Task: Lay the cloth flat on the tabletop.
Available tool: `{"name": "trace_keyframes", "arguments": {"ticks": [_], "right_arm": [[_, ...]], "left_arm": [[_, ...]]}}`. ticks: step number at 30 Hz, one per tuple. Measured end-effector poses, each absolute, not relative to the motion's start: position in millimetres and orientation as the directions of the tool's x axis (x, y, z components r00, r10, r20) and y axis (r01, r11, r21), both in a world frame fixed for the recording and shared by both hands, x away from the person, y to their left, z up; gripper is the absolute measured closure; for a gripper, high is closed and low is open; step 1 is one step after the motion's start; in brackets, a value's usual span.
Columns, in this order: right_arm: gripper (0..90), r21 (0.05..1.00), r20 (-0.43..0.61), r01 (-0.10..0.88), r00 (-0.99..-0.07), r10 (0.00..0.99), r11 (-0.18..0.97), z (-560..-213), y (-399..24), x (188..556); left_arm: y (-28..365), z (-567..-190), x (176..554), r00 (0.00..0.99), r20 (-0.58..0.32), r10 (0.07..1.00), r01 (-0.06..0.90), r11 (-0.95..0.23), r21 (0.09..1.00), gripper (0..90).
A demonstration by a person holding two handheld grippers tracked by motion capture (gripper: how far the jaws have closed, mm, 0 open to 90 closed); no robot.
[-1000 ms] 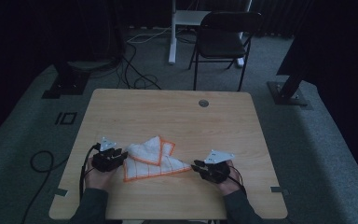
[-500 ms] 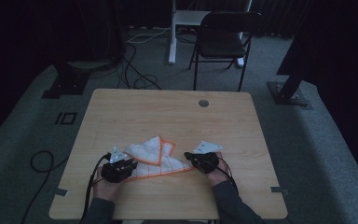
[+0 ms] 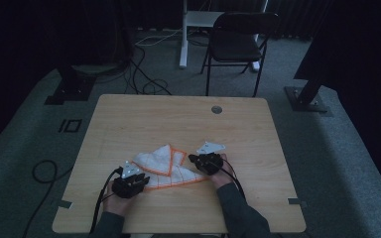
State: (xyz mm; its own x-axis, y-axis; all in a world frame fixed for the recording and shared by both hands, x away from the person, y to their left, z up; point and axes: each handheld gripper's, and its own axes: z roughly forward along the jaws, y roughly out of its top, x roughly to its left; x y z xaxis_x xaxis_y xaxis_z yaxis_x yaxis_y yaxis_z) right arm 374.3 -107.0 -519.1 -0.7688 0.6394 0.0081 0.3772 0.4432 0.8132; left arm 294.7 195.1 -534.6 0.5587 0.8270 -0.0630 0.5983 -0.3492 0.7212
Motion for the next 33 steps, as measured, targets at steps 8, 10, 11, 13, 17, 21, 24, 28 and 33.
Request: {"name": "trace_keyframes", "arguments": {"ticks": [8,10,11,13,17,21,24,28,33], "right_arm": [[84.0,0.803,0.003,0.389,-0.762,0.648,0.453,-513.8,-100.7,395.6],[83.1,0.798,0.007,0.395,-0.761,0.649,0.455,-514.5,-98.4,400.0],[82.6,0.796,0.010,0.399,-0.761,0.649,0.456,-515.3,-97.2,402.4],[81.9,0.789,0.012,0.410,-0.754,0.656,0.457,-517.5,-94.3,405.8],[76.7,0.768,0.020,0.431,-0.755,0.655,0.473,-524.4,-85.2,413.6],[73.1,0.753,0.022,0.445,-0.753,0.658,0.484,-529.7,-76.7,419.5],[68.8,0.742,0.035,0.465,-0.747,0.664,0.484,-533.5,-72.1,421.5],[65.3,0.725,0.039,0.480,-0.745,0.666,0.494,-540.4,-68.8,422.6],[83.5,0.711,0.046,0.487,-0.751,0.658,0.507,-538.7,-69.8,423.5]], "left_arm": [[192.6,-537.9,295.0,0.559,-0.057,0.827,0.598,-0.354,0.719,71.7],[192.4,-538.1,295.0,0.561,-0.056,0.826,0.597,-0.357,0.718,71.2],[192.2,-538.1,294.9,0.562,-0.055,0.825,0.596,-0.359,0.718,71.0],[191.7,-538.1,294.7,0.565,-0.053,0.823,0.595,-0.362,0.718,70.7],[189.0,-538.0,293.3,0.572,-0.056,0.818,0.588,-0.362,0.723,70.0],[184.5,-536.2,290.8,0.599,-0.053,0.799,0.565,-0.375,0.734,69.4],[180.6,-537.6,290.3,0.615,-0.049,0.787,0.563,-0.395,0.726,68.9],[180.3,-539.3,291.0,0.618,-0.041,0.785,0.563,-0.406,0.720,69.6],[180.3,-539.8,289.9,0.617,-0.029,0.787,0.558,-0.410,0.722,71.8]]}}
